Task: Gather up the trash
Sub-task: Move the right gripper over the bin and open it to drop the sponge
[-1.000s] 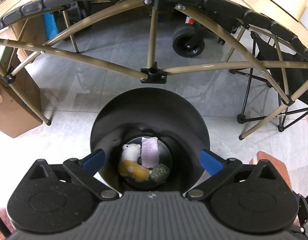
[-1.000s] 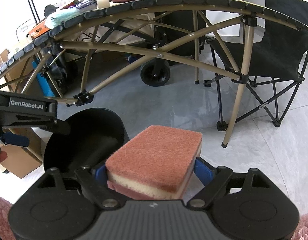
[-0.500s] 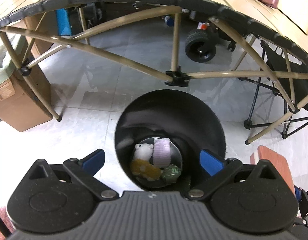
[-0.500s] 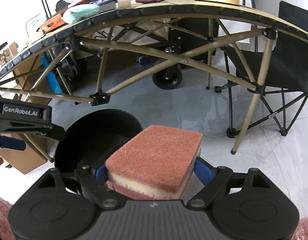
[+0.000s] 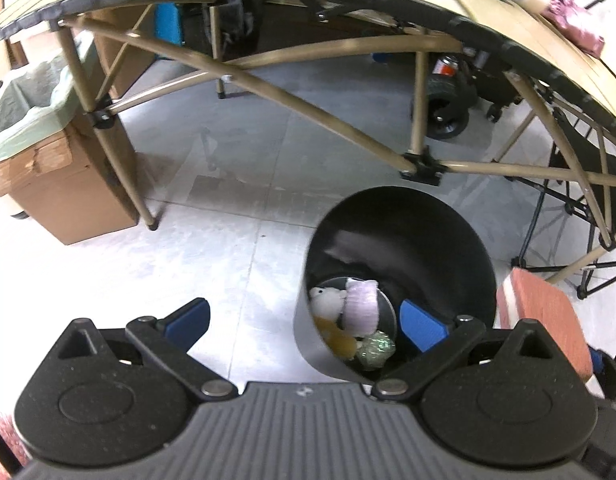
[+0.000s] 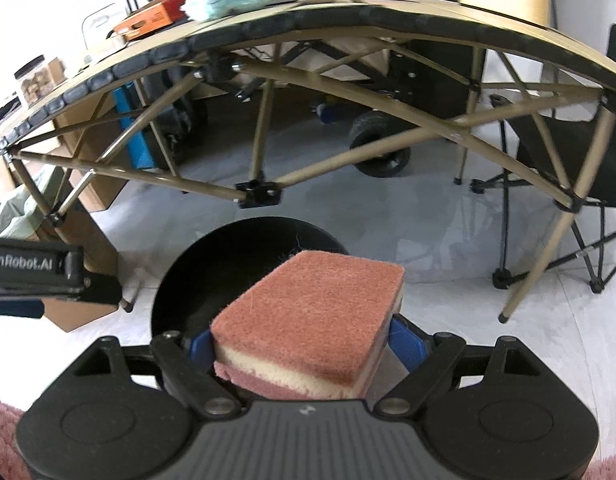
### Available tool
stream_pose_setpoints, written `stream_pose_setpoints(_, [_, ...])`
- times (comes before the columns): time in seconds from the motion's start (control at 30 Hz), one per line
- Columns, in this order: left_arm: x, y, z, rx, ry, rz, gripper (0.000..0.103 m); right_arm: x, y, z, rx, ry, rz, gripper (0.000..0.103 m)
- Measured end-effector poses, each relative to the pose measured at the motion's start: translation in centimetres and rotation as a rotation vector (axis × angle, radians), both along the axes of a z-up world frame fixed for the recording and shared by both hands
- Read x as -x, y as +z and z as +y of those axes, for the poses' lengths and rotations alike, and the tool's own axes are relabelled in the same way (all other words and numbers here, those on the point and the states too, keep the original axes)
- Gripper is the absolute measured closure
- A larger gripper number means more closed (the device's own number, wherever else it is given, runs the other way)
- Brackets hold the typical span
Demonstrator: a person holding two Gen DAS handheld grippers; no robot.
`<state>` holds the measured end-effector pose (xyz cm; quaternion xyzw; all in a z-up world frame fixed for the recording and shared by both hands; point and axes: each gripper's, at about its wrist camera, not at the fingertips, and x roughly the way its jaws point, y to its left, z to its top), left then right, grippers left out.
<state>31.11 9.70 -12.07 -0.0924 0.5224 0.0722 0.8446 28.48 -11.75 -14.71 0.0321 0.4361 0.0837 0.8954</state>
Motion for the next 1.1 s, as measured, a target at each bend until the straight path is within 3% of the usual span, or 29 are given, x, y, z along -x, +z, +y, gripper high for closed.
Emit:
stream_pose_setpoints(0.4, [1.3,-0.6,4.9,-0.012,0.089,0.015,0.0,-3.0,0.3,4.0,0.007,0.05,0.001,0.017])
stream_pose_setpoints(1.1, [2.0,-2.8,9.4,-0.048,0.189,0.081,0.0,-6.2,-2.1,7.6,0.037,0.115,0.142,0.017])
